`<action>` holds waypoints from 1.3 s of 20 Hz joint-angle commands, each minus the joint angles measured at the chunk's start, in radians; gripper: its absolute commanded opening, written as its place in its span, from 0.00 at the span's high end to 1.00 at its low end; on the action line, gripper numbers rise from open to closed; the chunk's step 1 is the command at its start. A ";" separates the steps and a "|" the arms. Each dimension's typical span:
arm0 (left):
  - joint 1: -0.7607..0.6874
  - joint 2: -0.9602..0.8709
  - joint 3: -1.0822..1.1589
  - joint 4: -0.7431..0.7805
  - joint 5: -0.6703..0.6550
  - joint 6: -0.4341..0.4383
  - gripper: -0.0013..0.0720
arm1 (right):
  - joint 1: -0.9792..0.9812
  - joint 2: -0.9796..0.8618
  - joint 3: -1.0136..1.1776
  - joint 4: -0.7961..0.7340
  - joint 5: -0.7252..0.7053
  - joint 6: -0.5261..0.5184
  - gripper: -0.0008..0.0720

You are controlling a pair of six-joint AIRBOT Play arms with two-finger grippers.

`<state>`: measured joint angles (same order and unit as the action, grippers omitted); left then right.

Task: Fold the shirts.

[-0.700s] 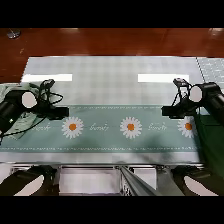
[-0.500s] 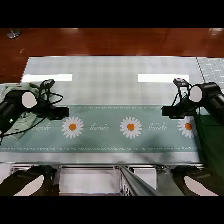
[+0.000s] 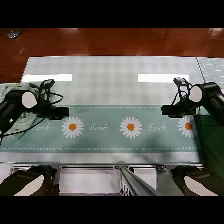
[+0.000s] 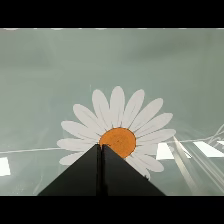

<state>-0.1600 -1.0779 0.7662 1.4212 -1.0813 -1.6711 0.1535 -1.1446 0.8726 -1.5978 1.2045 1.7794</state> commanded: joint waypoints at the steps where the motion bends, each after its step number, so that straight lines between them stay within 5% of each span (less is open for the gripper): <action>1: 0.000 -0.001 0.000 0.001 0.004 0.000 0.95 | 0.001 0.000 0.000 0.003 -0.029 0.000 0.96; 2: 0.000 0.000 0.000 0.002 0.016 -0.001 0.88 | 0.001 0.000 0.000 0.003 -0.058 0.000 0.96; 3: 0.003 0.000 0.005 0.011 0.040 0.001 0.58 | 0.001 -0.002 0.000 0.001 -0.076 0.001 0.87; 4: 0.005 0.000 0.019 0.064 0.051 0.001 0.12 | 0.001 -0.002 0.000 -0.003 -0.091 0.005 0.28; 5: 0.008 0.000 0.054 0.174 0.052 -0.002 0.02 | 0.001 -0.001 0.000 -0.026 -0.110 -0.010 0.12; 7: 0.059 0.000 0.135 0.484 0.093 -0.138 0.02 | 0.001 -0.002 0.000 -0.047 -0.099 -0.027 0.12; 9: 0.204 -0.002 0.182 0.617 0.208 -0.269 0.02 | 0.001 -0.001 0.000 -0.055 -0.089 -0.027 0.13; 15: 0.530 -0.160 0.184 0.550 0.405 -0.297 0.03 | 0.001 -0.001 0.000 -0.037 -0.091 0.000 0.13; 18: 0.592 -0.262 0.184 0.540 0.448 -0.443 0.03 | 0.001 -0.002 0.000 0.027 -0.092 0.000 0.13; 20: 0.583 -0.312 0.184 0.438 0.421 -0.433 0.03 | 0.001 -0.001 0.000 0.056 -0.100 0.000 0.13; 22: 0.558 -0.346 0.185 0.303 0.401 -0.333 0.03 | 0.001 -0.001 0.000 0.083 -0.110 0.001 0.13; 23: 0.543 -0.358 0.190 0.249 0.377 -0.274 0.17 | 0.001 -0.001 0.000 0.101 -0.108 0.000 0.13; 24: 0.529 -0.365 0.206 0.198 0.328 -0.195 0.83 | 0.001 -0.001 0.000 0.125 -0.102 0.000 0.13; 25: 0.517 -0.365 0.230 0.143 0.290 -0.113 0.95 | 0.001 0.002 0.000 0.149 -0.095 -0.005 0.13; 26: 0.510 -0.360 0.273 0.067 0.238 -0.031 0.95 | 0.001 0.007 0.000 0.164 -0.085 -0.012 0.13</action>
<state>0.3717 -1.4185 0.9855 1.6913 -0.7414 -1.8988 0.1539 -1.1439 0.8726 -1.4971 1.1053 1.7779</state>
